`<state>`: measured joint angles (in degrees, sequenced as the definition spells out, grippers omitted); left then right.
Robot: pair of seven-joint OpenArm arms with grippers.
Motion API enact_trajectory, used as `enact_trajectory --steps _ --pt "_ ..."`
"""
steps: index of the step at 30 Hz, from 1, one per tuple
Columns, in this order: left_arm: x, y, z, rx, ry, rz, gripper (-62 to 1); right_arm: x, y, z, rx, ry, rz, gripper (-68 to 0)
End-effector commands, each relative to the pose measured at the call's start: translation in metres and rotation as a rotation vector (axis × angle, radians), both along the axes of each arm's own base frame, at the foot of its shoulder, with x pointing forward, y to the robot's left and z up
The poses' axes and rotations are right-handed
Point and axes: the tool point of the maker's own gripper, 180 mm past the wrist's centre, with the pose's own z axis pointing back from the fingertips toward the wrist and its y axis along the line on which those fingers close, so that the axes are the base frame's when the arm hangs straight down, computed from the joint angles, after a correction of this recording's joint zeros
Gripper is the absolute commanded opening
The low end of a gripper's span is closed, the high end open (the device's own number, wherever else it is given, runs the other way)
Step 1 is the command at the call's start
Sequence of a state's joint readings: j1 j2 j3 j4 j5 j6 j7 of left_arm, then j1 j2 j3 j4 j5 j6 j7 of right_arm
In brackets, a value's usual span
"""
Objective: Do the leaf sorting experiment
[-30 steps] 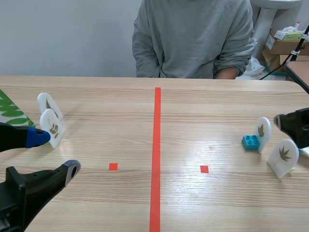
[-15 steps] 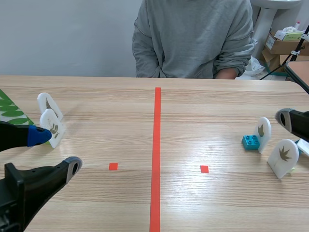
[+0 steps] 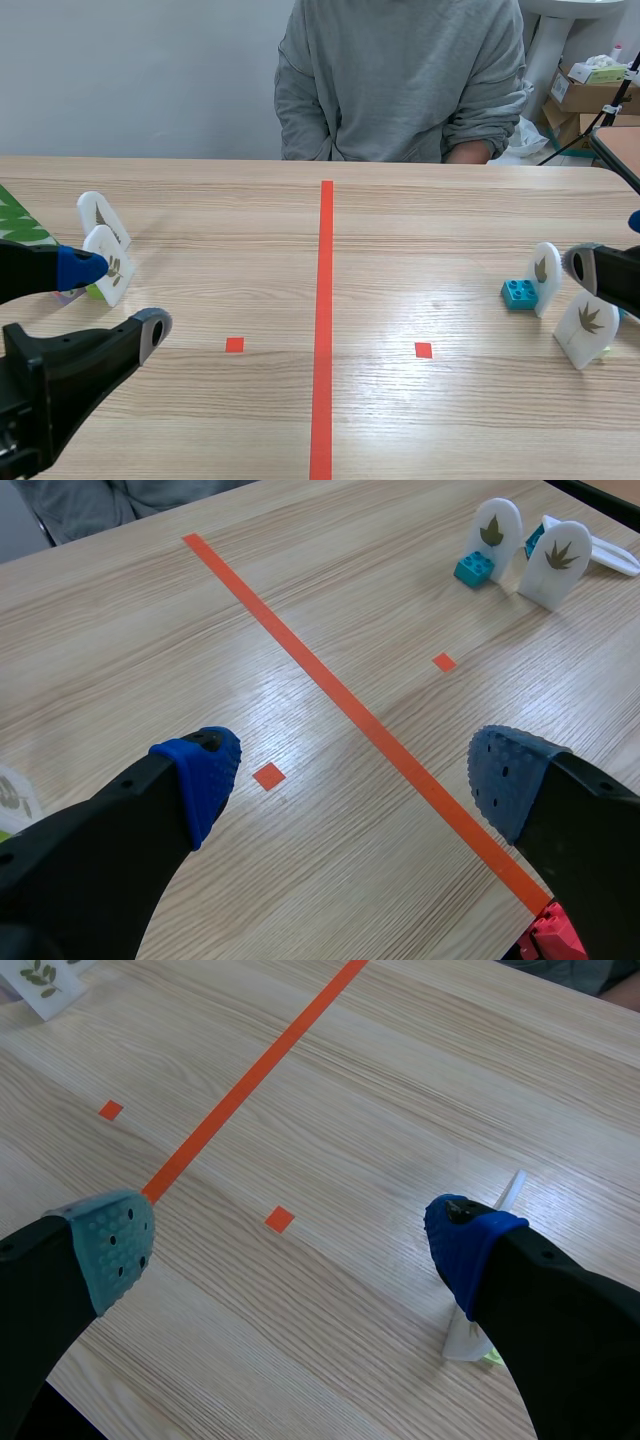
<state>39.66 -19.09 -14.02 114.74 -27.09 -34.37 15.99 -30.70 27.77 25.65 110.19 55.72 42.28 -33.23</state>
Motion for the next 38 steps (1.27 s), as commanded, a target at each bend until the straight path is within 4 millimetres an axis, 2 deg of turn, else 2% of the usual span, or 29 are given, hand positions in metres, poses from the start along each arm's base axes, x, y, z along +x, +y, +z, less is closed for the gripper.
enact_trajectory --steps 1,38 --pt "0.0006 -0.0006 0.0036 -0.019 -0.011 0.004 -11.6 0.0015 0.0021 0.0044 0.014 -0.019 0.010 -12.4" --pt "0.0007 -0.0005 0.0036 -0.018 -0.011 0.004 -11.6 0.0021 0.0044 0.0086 0.043 -0.030 0.012 -12.4"
